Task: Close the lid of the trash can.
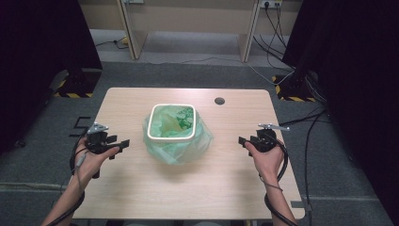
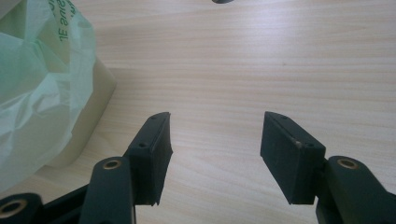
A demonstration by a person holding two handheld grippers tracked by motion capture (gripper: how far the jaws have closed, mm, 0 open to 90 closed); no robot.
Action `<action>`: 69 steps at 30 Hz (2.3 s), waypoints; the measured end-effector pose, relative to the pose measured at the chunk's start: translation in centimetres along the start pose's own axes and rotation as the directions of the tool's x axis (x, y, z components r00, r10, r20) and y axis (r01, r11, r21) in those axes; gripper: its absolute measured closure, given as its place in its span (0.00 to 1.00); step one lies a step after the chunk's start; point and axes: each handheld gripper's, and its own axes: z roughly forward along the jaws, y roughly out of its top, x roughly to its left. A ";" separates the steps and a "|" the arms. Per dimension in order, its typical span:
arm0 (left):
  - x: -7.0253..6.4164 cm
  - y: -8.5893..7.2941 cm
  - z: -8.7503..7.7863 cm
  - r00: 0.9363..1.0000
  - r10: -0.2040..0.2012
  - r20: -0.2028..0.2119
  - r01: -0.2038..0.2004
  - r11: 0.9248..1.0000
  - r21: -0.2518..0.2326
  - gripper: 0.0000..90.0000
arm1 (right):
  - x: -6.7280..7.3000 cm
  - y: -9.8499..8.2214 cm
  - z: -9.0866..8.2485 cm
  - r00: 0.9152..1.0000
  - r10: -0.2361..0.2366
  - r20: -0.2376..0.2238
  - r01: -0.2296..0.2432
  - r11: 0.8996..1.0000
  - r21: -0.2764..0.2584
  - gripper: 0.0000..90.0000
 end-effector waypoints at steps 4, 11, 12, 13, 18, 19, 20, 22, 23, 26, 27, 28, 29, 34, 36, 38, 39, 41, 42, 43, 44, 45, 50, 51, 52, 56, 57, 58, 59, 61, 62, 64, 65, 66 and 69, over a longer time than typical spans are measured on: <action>0.4 -0.5 -0.1 1.000 -0.001 -0.004 0.001 1.000 0.002 0.41 | -0.3 -0.5 -0.1 1.000 0.005 0.005 -0.005 1.000 -0.009 0.48; 1.0 -1.4 -0.2 1.000 -0.011 -0.011 0.011 1.000 0.000 0.41 | -0.9 -1.4 -0.3 1.000 0.021 0.021 -0.020 1.000 -0.023 0.48; 1.0 -1.5 -0.1 1.000 -0.015 -0.012 0.015 1.000 -0.002 0.41 | -1.0 -1.5 -0.3 1.000 0.019 0.024 -0.019 1.000 -0.022 0.47; 1.0 -1.6 -0.1 1.000 -0.016 -0.013 0.016 1.000 -0.004 0.41 | -1.1 -1.6 -0.4 0.999 0.022 0.026 -0.022 1.000 -0.021 0.47; 1.2 -2.0 -0.1 1.000 -0.014 -0.014 0.014 1.000 -0.003 0.41 | -1.5 -2.1 -0.5 0.999 0.033 0.033 -0.032 0.999 -0.024 0.47; 1.2 -2.1 -0.1 1.000 -0.012 -0.012 0.012 1.000 -0.005 0.41 | -1.6 -2.2 -0.6 0.999 0.030 0.035 -0.029 0.999 -0.028 0.47; 1.2 -2.2 -0.1 1.000 -0.013 -0.013 0.013 1.000 -0.006 0.41 | -1.7 -2.3 -0.7 0.999 0.031 0.037 -0.030 0.999 -0.030 0.47; 1.3 -2.4 -0.1 1.000 -0.014 -0.013 0.014 1.000 -0.006 0.41 | -1.8 -2.4 -0.8 0.999 0.035 0.040 -0.034 0.999 -0.031 0.47; 1.3 -2.5 -0.1 1.000 -0.014 -0.012 0.014 1.000 -0.006 0.41 | -1.9 -2.5 -0.8 0.999 0.034 0.041 -0.033 0.999 -0.031 0.47; 1.4 -2.8 0.0 1.000 -0.014 -0.012 0.014 1.000 -0.006 0.41 | -2.0 -2.8 -0.9 0.998 0.039 0.044 -0.038 0.999 -0.030 0.47; 1.4 -2.9 0.0 1.000 -0.016 -0.012 0.016 1.000 -0.006 0.41 | -2.1 -2.9 -0.9 0.998 0.038 0.045 -0.037 0.999 -0.032 0.47; 1.5 -3.0 0.0 1.000 -0.016 -0.011 0.016 1.000 -0.006 0.41 | -2.2 -3.0 -0.9 0.998 0.040 0.046 -0.039 0.999 -0.031 0.47; 1.5 -3.1 0.0 1.000 -0.014 -0.011 0.014 1.000 -0.005 0.41 | -2.3 -3.1 -1.0 0.998 0.041 0.048 -0.040 0.999 -0.032 0.47; 1.9 -3.7 0.0 1.000 -0.013 -0.016 0.013 1.000 -0.006 0.41 | -2.7 -3.6 -1.1 0.997 0.046 0.054 -0.044 0.998 -0.041 0.47; 2.0 -3.9 0.0 1.000 -0.011 -0.017 0.011 1.000 -0.005 0.41 | -2.8 -3.8 -1.1 0.997 0.052 0.057 -0.049 0.998 -0.042 0.47; 2.2 -4.2 -0.1 1.000 -0.010 -0.019 0.010 1.000 -0.004 0.41 | -3.0 -3.9 -1.2 0.997 0.050 0.062 -0.047 0.998 -0.045 0.47; 2.3 -4.3 0.0 1.000 -0.011 -0.020 0.011 1.000 -0.004 0.41 | -3.1 -4.0 -1.2 0.996 0.052 0.066 -0.049 0.998 -0.046 0.46; 2.5 -4.6 0.0 1.000 -0.013 -0.023 0.013 1.000 -0.003 0.41 | -3.3 -4.2 -1.3 0.996 0.054 0.069 -0.050 0.998 -0.048 0.46; 2.6 -4.7 0.0 1.000 -0.014 -0.025 0.014 1.000 -0.001 0.41 | -3.4 -4.3 -1.3 0.996 0.052 0.070 -0.049 0.998 -0.050 0.46; 2.7 -4.9 0.0 1.000 -0.014 -0.027 0.014 1.000 -0.001 0.41 | -3.4 -4.4 -1.4 0.996 0.052 0.072 -0.048 0.997 -0.053 0.46; 2.8 -5.0 0.0 1.000 -0.014 -0.027 0.014 1.000 0.001 0.41 | -3.5 -4.5 -1.4 0.996 0.056 0.072 -0.052 0.997 -0.054 0.46; 2.8 -5.1 0.1 1.000 -0.012 -0.028 0.013 1.000 0.004 0.41 | -3.6 -4.6 -1.4 0.996 0.058 0.074 -0.054 0.997 -0.056 0.46; 3.2 -5.7 0.2 1.000 -0.008 -0.029 0.009 1.000 0.002 0.40 | -4.0 -5.0 -1.4 0.995 0.055 0.081 -0.050 0.997 -0.066 0.46; 3.2 -5.8 0.2 1.000 -0.006 -0.030 0.006 1.000 0.003 0.40 | -4.0 -5.1 -1.4 0.995 0.054 0.081 -0.048 0.996 -0.070 0.46; 3.3 -5.9 0.3 1.000 -0.006 -0.030 0.006 1.000 0.000 0.40 | -4.0 -5.2 -1.4 0.995 0.049 0.085 -0.044 0.997 -0.070 0.46; 3.4 -6.4 0.5 1.000 -0.003 -0.030 0.002 1.000 -0.006 0.40 | -4.2 -5.5 -1.3 0.995 0.053 0.085 -0.046 0.995 -0.083 0.46; 3.5 -6.5 0.6 1.000 -0.003 -0.029 0.003 1.000 -0.009 0.40 | -4.2 -5.6 -1.3 0.995 0.048 0.088 -0.040 0.995 -0.088 0.46; 3.6 -6.6 0.6 1.000 -0.004 -0.031 0.004 1.000 -0.012 0.39 | -4.2 -5.7 -1.3 0.995 0.047 0.090 -0.039 0.995 -0.089 0.46; 3.6 -6.7 0.7 0.999 -0.007 -0.033 0.006 1.000 -0.015 0.39 | -4.3 -5.8 -1.2 0.995 0.048 0.090 -0.040 0.995 -0.092 0.46; 3.6 -6.9 0.8 0.999 -0.004 -0.033 0.004 1.000 -0.017 0.39 | -4.3 -6.0 -1.2 0.994 0.051 0.095 -0.042 0.994 -0.096 0.46; 3.7 -7.0 0.8 0.999 -0.004 -0.032 0.004 1.000 -0.021 0.39 | -4.4 -6.1 -1.1 0.994 0.045 0.096 -0.035 0.994 -0.100 0.46; 3.7 -7.2 0.9 0.999 0.003 -0.034 -0.004 1.000 -0.024 0.39 | -4.4 -6.2 -1.1 0.994 0.045 0.098 -0.035 0.994 -0.106 0.46; 3.7 -7.2 0.9 0.999 0.004 -0.036 -0.005 0.999 -0.033 0.39 | -4.4 -6.4 -1.0 0.994 0.045 0.098 -0.034 0.993 -0.115 0.46; 3.7 -7.3 0.9 0.999 0.007 -0.039 -0.008 0.999 -0.038 0.39 | -4.5 -6.5 -1.0 0.994 0.046 0.099 -0.034 0.992 -0.120 0.46; 3.6 -7.4 0.9 0.999 0.011 -0.043 -0.013 0.999 -0.052 0.38 | -4.5 -6.8 -0.9 0.994 0.046 0.103 -0.030 0.989 -0.147 0.46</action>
